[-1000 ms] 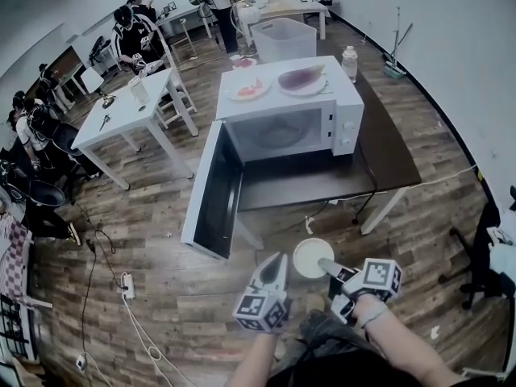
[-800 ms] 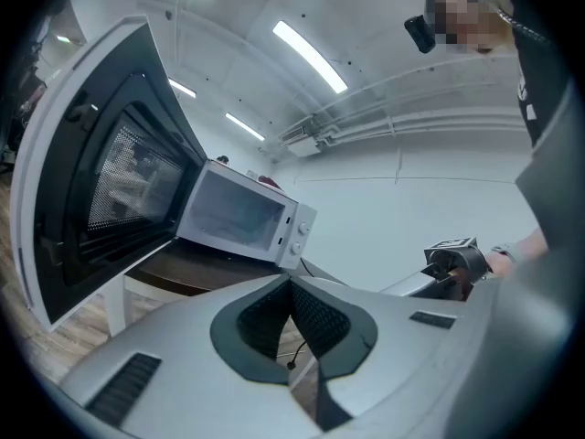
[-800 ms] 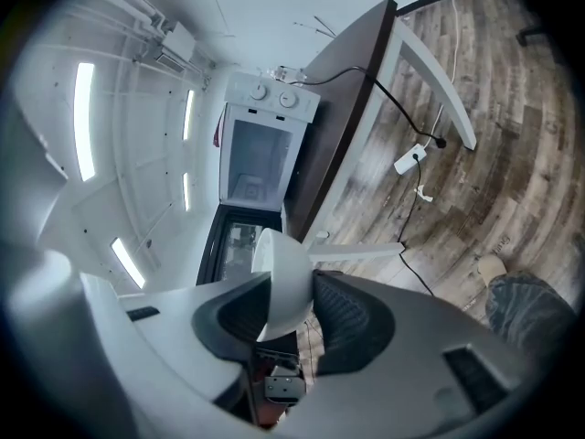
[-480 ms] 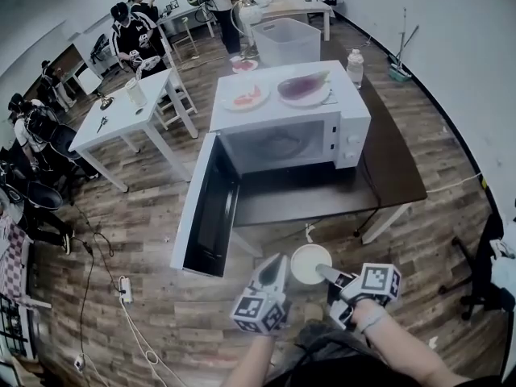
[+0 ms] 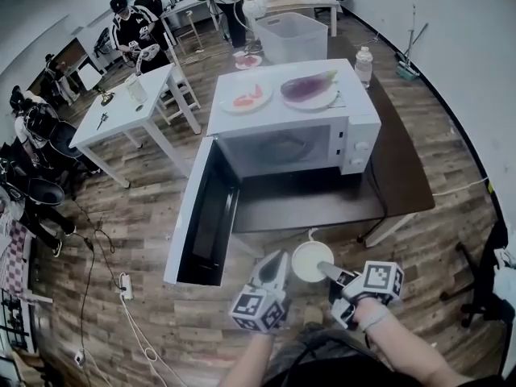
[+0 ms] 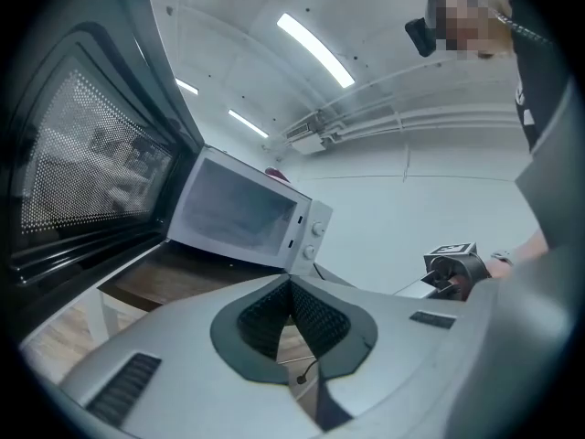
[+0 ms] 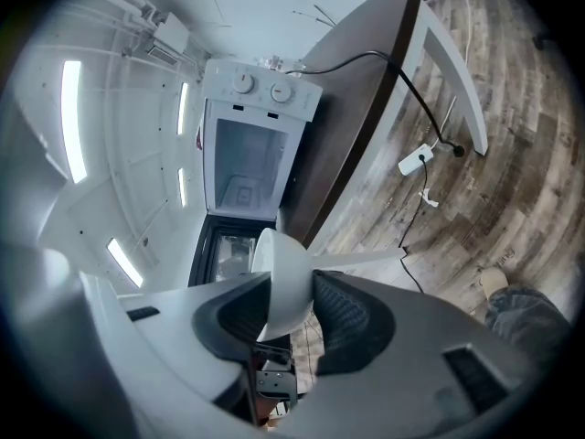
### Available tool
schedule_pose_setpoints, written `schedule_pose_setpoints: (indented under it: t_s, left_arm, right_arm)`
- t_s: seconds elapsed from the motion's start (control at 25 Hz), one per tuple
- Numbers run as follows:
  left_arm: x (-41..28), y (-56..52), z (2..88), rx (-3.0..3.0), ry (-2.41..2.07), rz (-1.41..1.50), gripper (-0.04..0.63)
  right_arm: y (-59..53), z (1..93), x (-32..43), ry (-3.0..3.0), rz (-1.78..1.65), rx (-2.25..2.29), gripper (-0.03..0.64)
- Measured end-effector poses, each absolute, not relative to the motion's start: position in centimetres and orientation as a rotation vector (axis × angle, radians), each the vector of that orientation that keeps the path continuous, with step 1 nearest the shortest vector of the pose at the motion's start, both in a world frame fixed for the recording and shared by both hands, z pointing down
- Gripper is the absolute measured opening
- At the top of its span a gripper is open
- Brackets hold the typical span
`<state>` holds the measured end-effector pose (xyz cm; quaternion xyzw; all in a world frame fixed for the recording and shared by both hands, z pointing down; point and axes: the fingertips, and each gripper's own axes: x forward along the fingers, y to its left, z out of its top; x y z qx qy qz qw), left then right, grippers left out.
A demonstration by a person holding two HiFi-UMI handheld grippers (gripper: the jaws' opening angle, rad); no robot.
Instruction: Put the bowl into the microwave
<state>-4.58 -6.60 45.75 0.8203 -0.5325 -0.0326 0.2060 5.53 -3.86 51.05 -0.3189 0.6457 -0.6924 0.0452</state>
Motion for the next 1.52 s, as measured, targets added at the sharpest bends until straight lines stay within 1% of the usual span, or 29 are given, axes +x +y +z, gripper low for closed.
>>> schedule_pose_setpoints:
  t_s: [0.44, 0.88, 1.52]
  left_arm:
    - [-6.0, -8.3, 46.1, 2.258, -1.533, -0.118, 0.001]
    - [-6.5, -10.7, 46.6, 2.274, -1.546, -0.153, 0.000]
    - [-8.2, -15.1, 47.2, 2.238, -1.556, -0.280, 0.000]
  right_arm:
    - [-5.9, 51.1, 4.2, 2.014, -2.117, -0.915, 0.137]
    - [-7.9, 52.0, 3.6, 2.000, -2.118, -0.958, 0.137]
    - [-13.4, 51.5, 3.0, 2.039, -2.042, -0.952, 0.137]
